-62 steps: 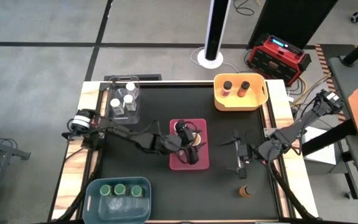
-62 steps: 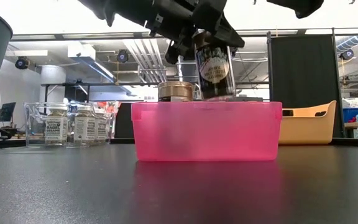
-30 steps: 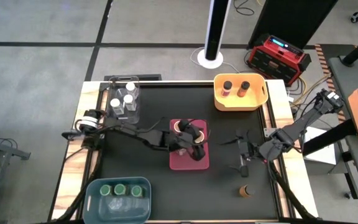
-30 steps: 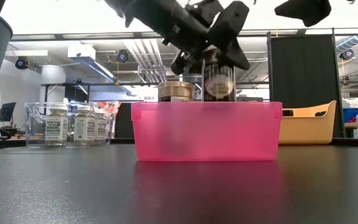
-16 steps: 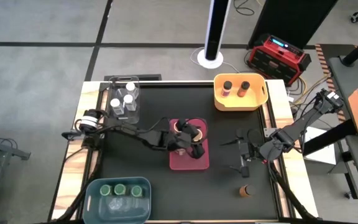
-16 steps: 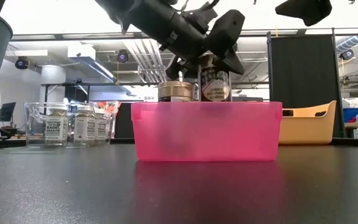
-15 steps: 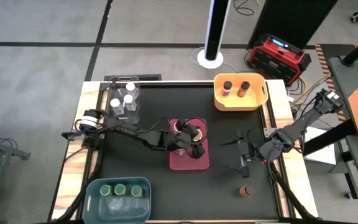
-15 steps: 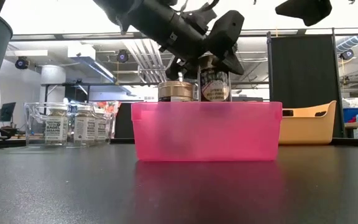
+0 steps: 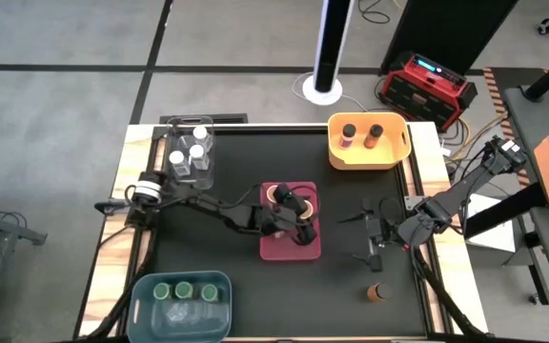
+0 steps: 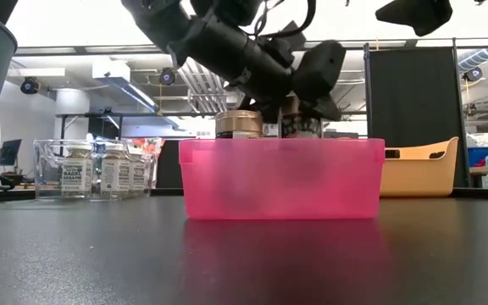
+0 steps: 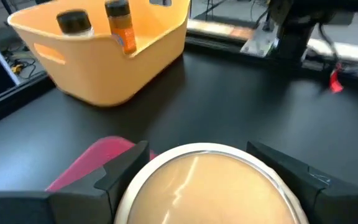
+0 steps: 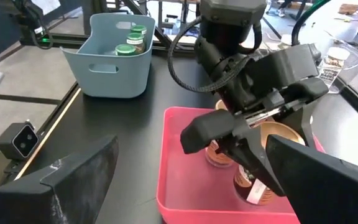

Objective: Sort spices by type
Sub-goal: Put the gold seasoning bottle into the red bin

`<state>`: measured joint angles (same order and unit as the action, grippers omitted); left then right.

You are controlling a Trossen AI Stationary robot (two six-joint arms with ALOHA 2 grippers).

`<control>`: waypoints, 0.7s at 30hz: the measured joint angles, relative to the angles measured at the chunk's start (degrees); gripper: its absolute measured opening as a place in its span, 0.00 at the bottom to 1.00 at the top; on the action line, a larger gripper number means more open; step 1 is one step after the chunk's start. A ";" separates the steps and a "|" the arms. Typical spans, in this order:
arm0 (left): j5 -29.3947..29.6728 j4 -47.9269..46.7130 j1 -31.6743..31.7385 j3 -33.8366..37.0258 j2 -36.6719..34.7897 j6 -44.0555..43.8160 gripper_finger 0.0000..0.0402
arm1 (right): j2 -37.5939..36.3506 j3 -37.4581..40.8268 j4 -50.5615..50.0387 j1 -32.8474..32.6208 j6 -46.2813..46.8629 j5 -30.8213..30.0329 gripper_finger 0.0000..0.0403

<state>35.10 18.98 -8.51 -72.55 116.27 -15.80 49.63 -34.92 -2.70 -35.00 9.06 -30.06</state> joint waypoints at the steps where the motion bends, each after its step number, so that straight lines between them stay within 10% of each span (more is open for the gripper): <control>1: 0.15 -0.38 0.00 0.02 0.17 0.07 0.60 | 0.04 0.01 0.00 0.00 0.13 0.00 0.99; 21: 1.56 -2.45 0.13 0.04 0.36 -1.26 0.62 | 0.04 0.21 -0.02 0.00 0.35 0.00 0.99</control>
<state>36.66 16.54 -8.38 -72.51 116.64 -17.06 49.67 -34.71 -2.72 -35.00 9.41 -30.06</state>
